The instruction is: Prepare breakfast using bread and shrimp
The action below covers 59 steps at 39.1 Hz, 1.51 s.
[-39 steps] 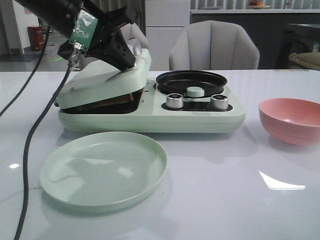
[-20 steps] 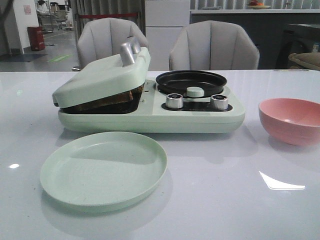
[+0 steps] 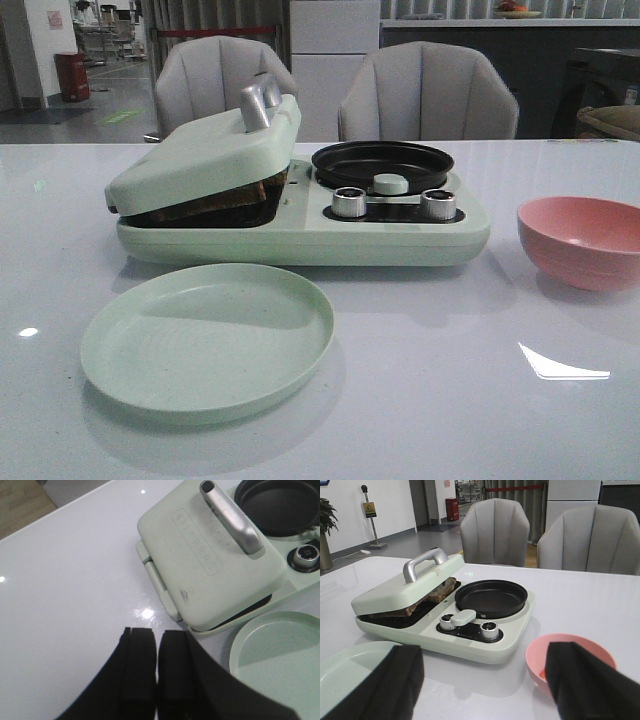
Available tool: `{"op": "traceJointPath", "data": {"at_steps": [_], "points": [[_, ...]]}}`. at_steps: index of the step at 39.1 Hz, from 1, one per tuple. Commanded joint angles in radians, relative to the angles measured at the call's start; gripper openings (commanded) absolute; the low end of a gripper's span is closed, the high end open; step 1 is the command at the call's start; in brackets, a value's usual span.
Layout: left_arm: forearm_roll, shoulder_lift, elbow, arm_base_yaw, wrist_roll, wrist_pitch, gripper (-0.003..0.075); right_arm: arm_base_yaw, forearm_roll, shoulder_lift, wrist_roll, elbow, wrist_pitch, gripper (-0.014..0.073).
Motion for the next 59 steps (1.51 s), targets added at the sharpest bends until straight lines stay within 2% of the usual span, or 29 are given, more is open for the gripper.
{"op": "traceJointPath", "data": {"at_steps": [1, 16, 26, 36, 43, 47, 59], "points": [[0.028, -0.109, 0.048, 0.000, -0.040, -0.092, 0.0118, -0.003, -0.002, 0.009, -0.002, -0.027, -0.082, 0.0600], [0.027, -0.482, 0.440, 0.020, -0.093, -0.297, 0.0118, -0.003, -0.002, 0.009, -0.002, -0.027, -0.082, 0.0600], [-0.077, -0.747, 0.678, 0.020, -0.093, -0.357, 0.0118, -0.003, -0.002, 0.009, -0.002, -0.027, -0.082, 0.0600], [-0.094, -1.011, 0.876, 0.020, -0.093, -0.397, 0.0117, -0.003, -0.002, 0.009, -0.002, -0.027, -0.082, 0.0600], [-0.122, -1.133, 0.954, 0.020, -0.093, -0.436, 0.0117, -0.003, -0.002, 0.009, -0.002, -0.027, -0.082, 0.0600], [-0.136, -1.141, 0.959, 0.020, -0.093, -0.473, 0.0117, -0.003, -0.002, 0.009, -0.002, -0.027, -0.082, 0.0600], [-0.149, -1.141, 0.959, 0.020, -0.093, -0.478, 0.0116, -0.003, -0.003, 0.009, -0.003, -0.027, -0.082, 0.0600]]}}
